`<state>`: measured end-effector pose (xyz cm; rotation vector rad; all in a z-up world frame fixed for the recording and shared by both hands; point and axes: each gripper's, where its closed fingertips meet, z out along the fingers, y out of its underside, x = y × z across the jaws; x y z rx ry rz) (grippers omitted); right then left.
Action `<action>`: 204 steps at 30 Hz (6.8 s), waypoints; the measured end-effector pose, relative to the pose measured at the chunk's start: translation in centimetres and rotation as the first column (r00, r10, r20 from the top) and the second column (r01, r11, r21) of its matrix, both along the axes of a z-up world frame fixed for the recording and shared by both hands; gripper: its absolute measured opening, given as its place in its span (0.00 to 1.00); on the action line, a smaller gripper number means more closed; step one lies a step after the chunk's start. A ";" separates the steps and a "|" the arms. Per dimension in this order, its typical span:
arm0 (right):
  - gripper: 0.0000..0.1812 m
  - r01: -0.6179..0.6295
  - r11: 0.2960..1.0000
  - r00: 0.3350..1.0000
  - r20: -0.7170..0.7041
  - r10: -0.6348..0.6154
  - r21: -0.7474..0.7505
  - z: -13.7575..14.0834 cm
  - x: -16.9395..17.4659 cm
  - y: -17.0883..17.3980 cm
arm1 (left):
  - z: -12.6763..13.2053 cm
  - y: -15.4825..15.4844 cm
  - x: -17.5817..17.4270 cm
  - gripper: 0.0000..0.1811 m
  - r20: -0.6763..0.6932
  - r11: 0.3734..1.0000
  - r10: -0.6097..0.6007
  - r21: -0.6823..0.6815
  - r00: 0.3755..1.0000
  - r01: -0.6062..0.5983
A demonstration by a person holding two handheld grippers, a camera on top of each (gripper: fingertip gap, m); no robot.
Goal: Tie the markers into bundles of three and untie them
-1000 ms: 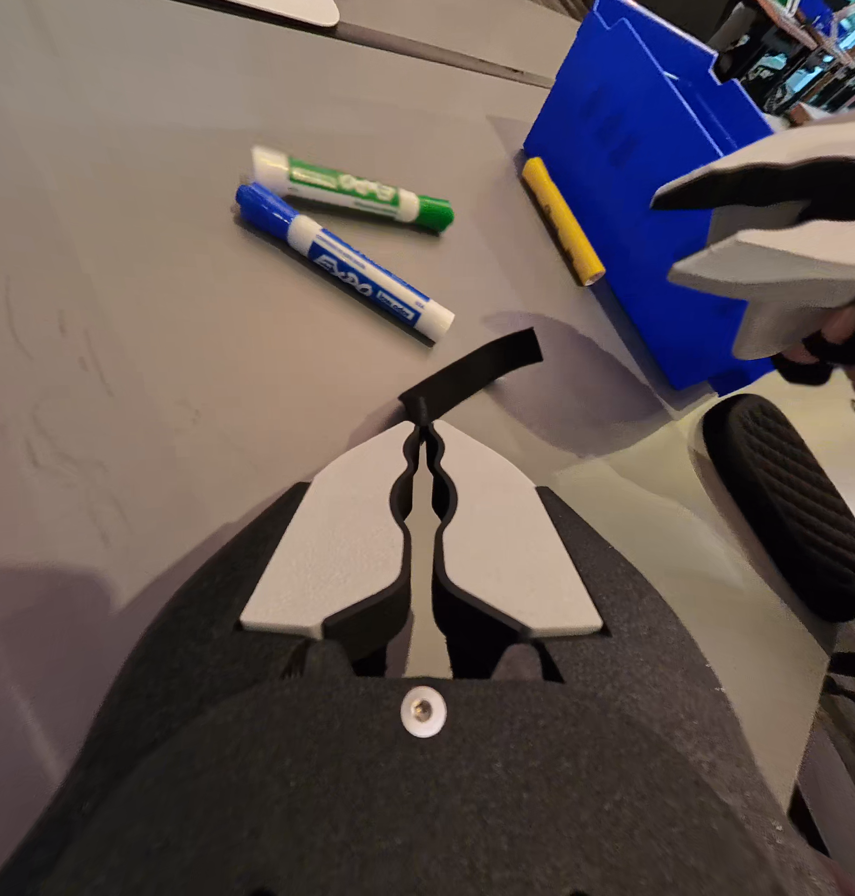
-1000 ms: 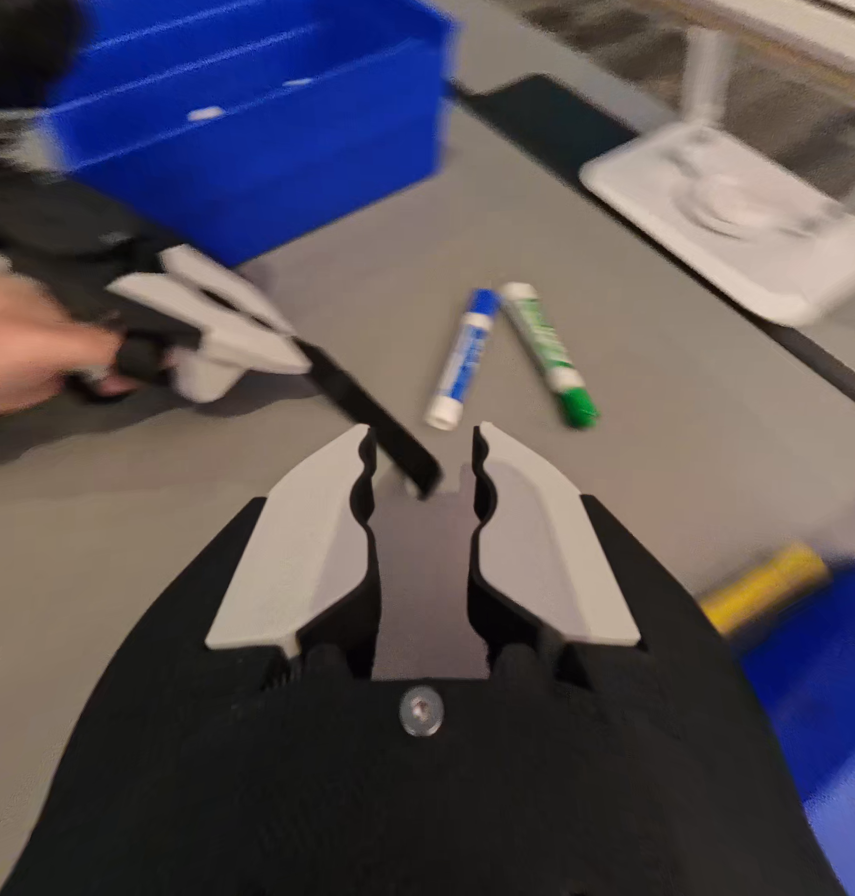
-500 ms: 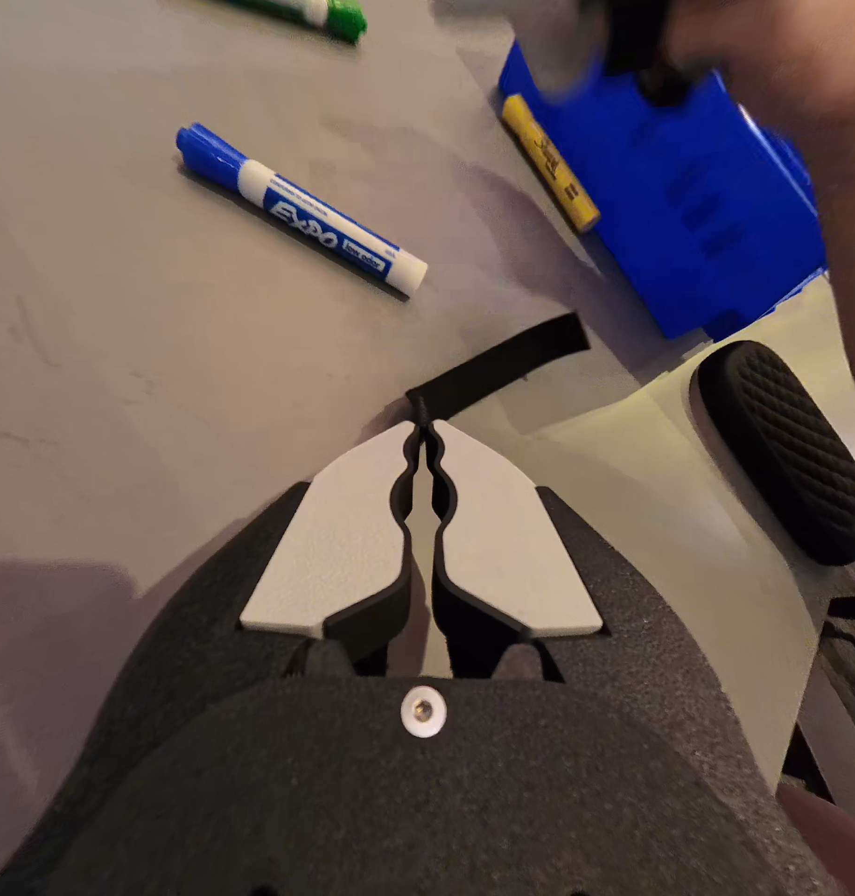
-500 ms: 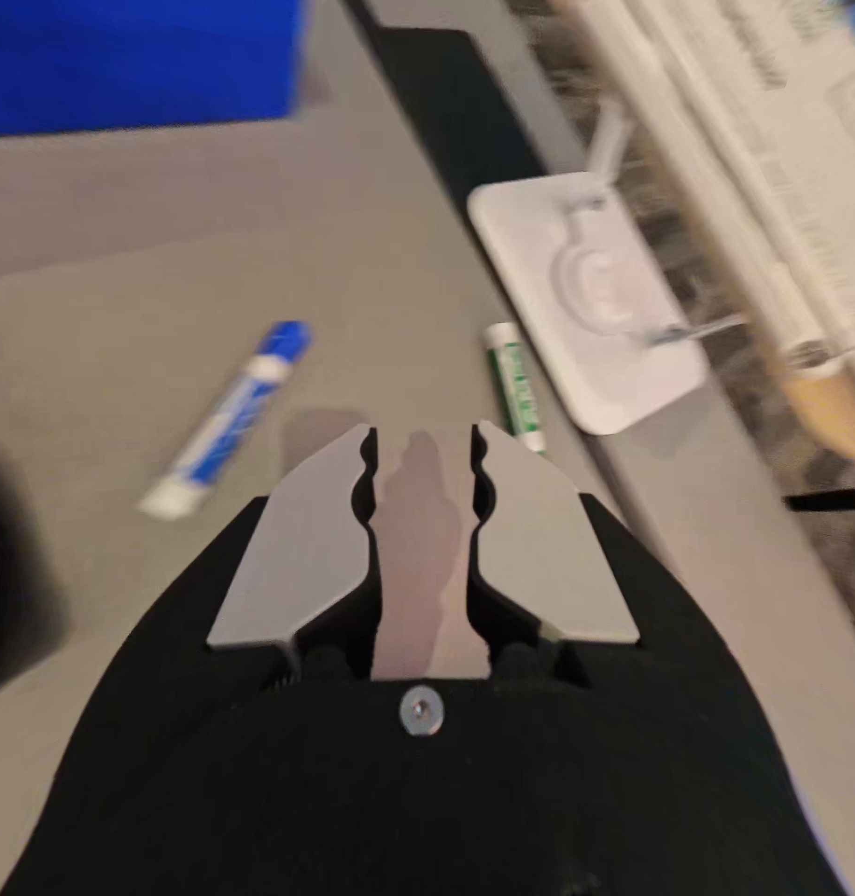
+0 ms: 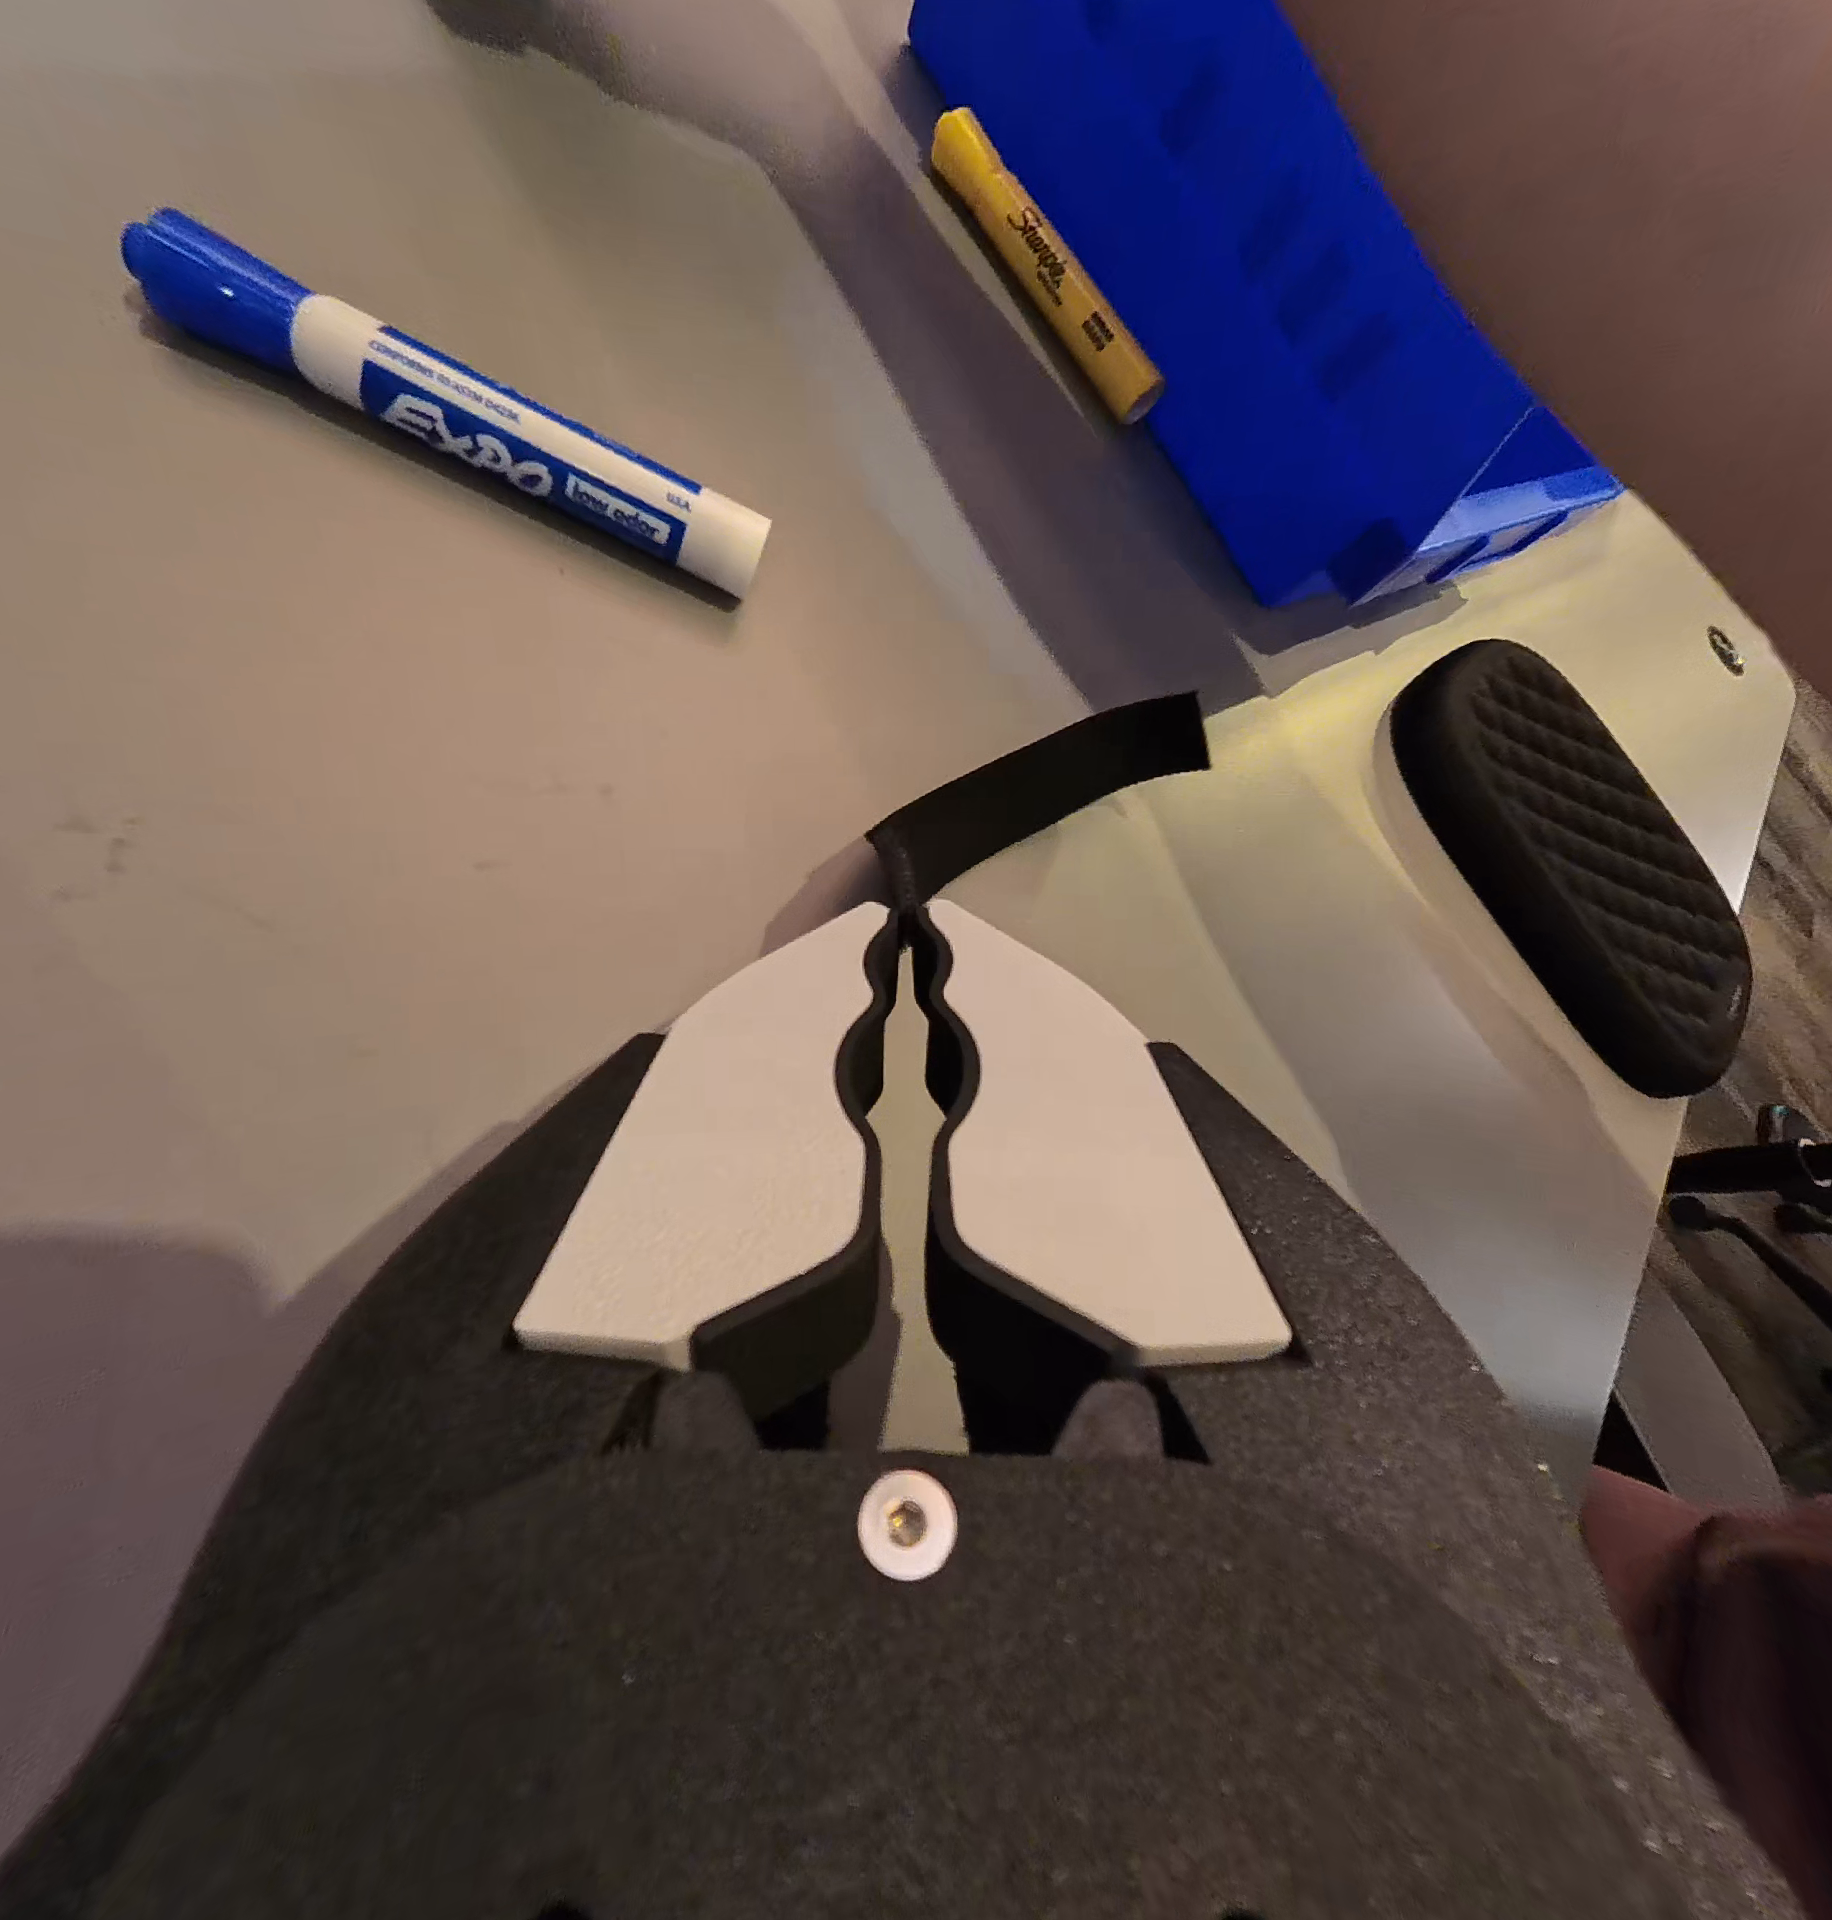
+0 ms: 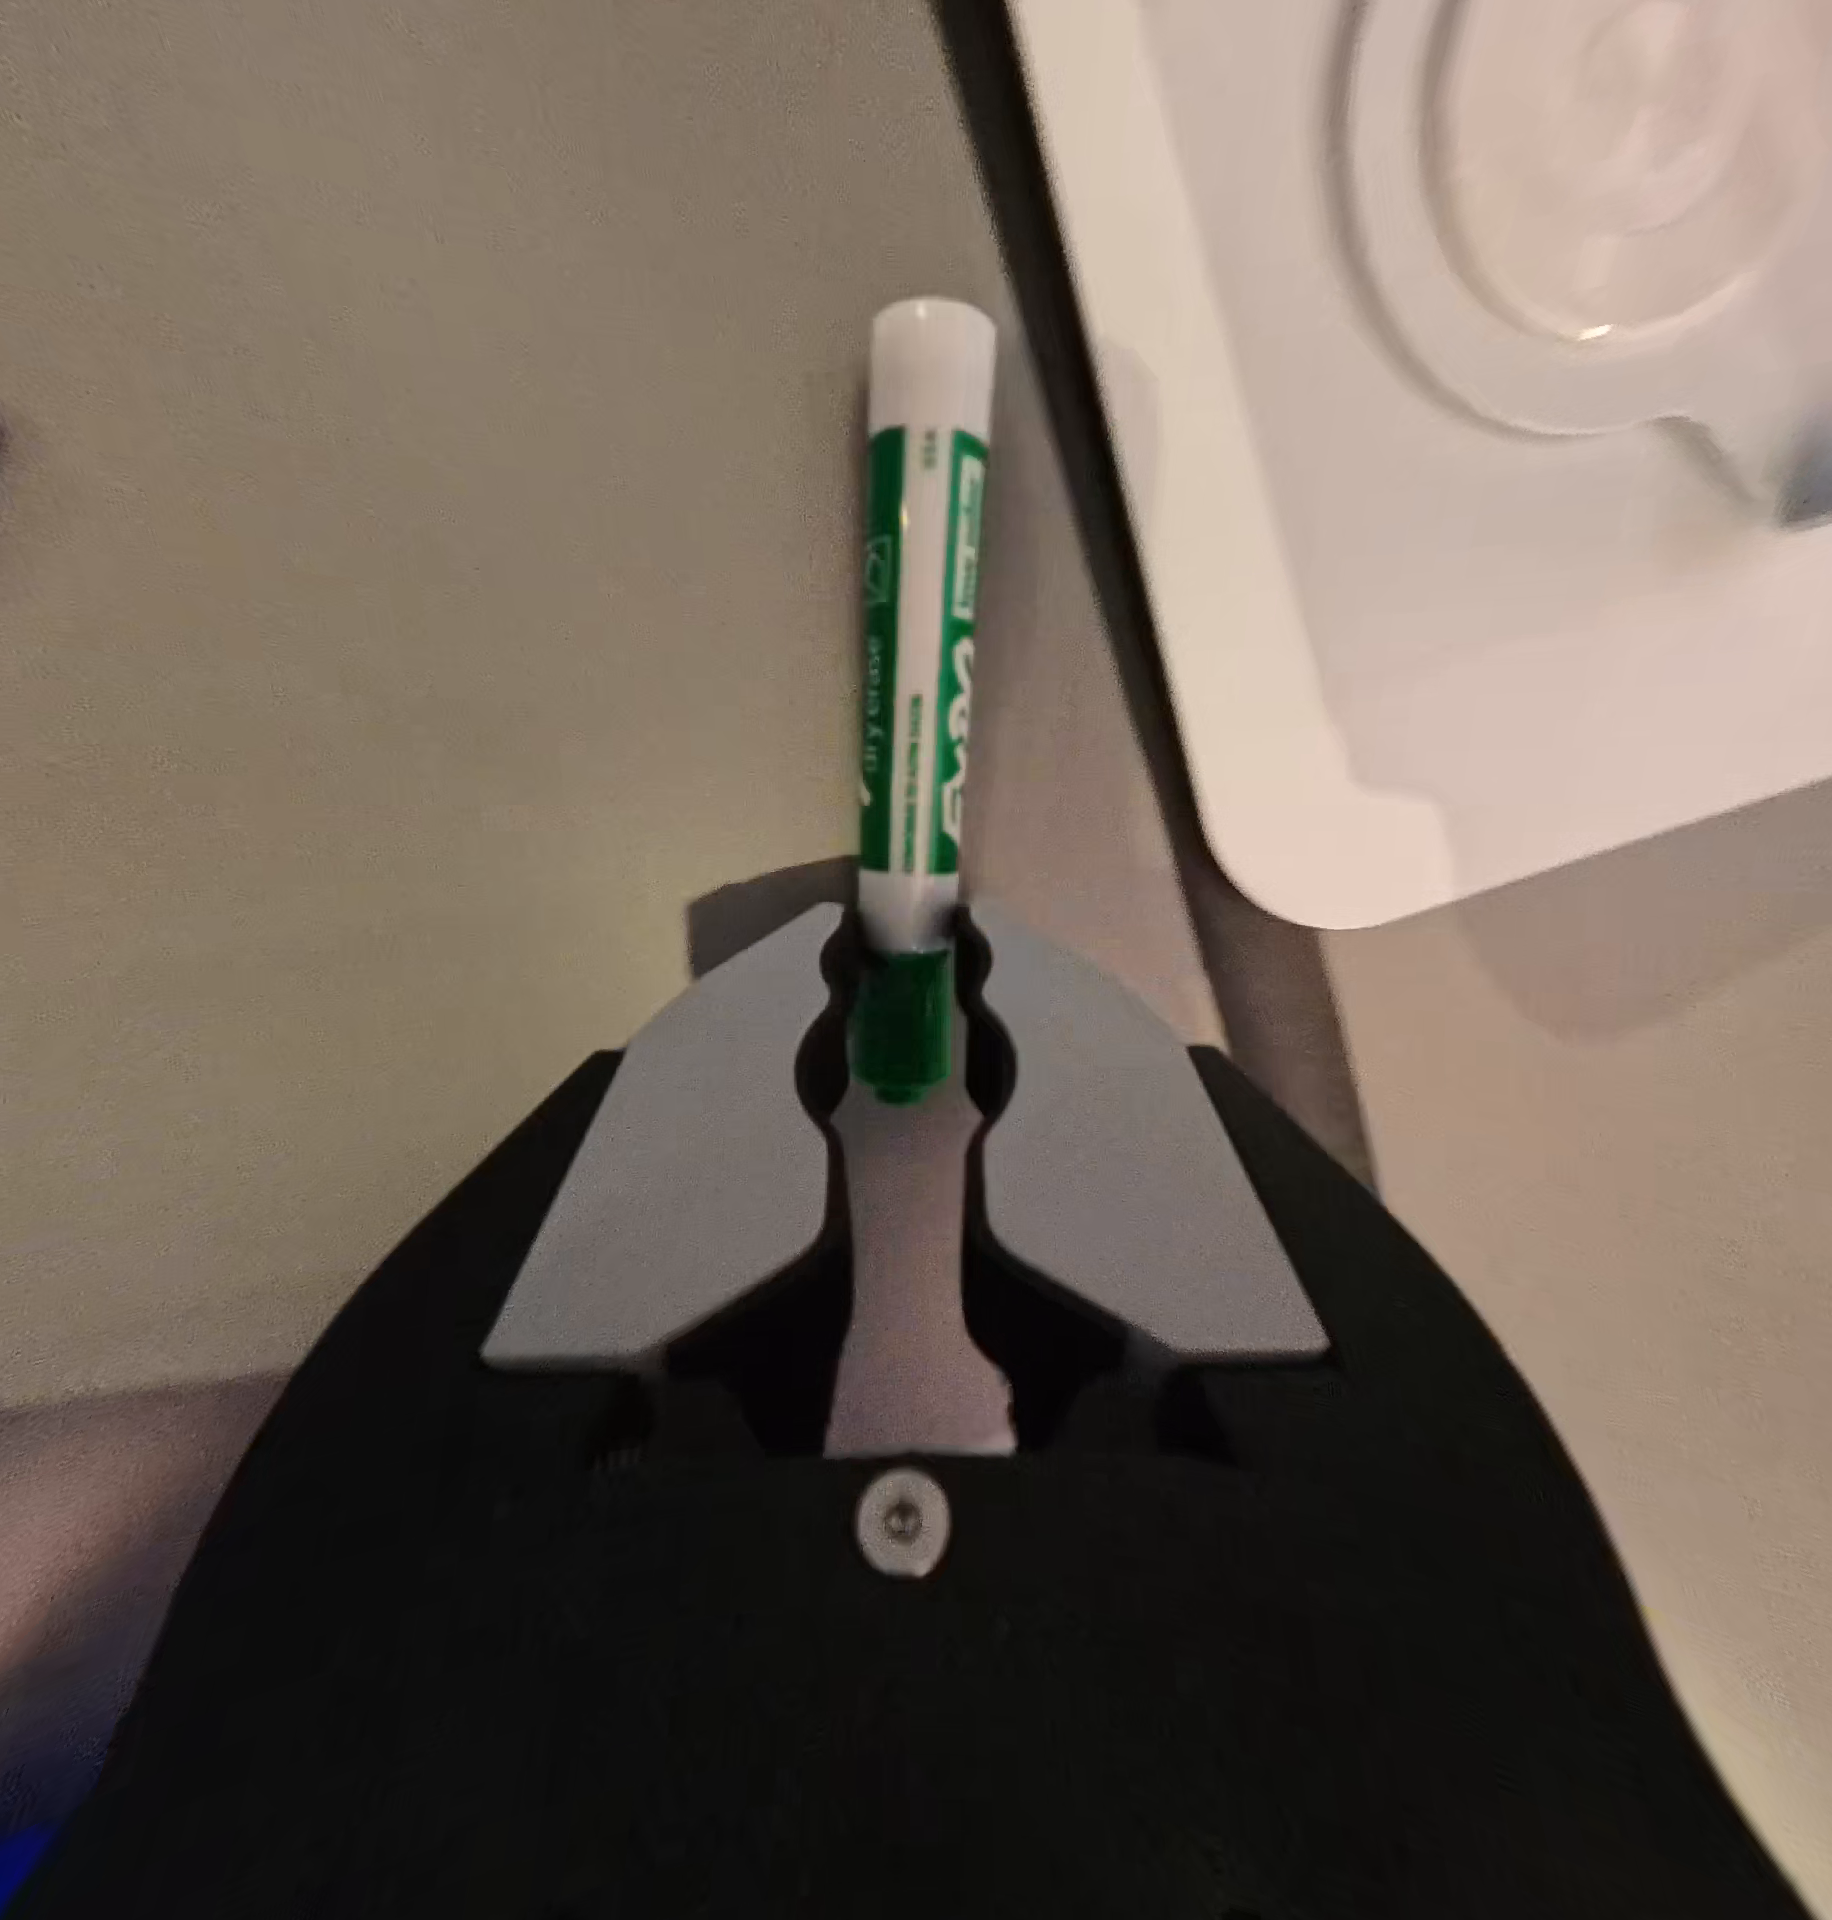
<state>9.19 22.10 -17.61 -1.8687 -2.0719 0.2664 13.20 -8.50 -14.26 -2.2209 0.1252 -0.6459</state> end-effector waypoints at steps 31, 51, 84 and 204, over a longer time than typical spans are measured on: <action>0.11 0.033 0.958 0.947 0.299 -0.121 0.284 4.2 30.9 1.7 | -0.3 0.3 0.0 0.01 -0.066 1.000 0.002 0.030 0.998 0.000; 0.11 -0.077 0.889 0.916 0.385 -0.117 0.452 2.7 31.1 8.4 | -1.2 0.1 0.5 0.01 -0.087 1.000 -0.029 -0.013 0.996 0.028; 0.25 0.533 0.752 0.764 0.161 -0.624 0.387 5.2 16.3 -8.7 | -0.3 -0.1 0.6 0.01 -0.149 0.999 -0.033 0.036 0.988 0.039; 0.15 0.282 0.938 0.904 -0.384 -0.189 0.203 15.9 19.4 -5.4 | -2.4 -0.1 0.9 0.01 -0.310 0.996 -0.084 -0.019 0.947 0.082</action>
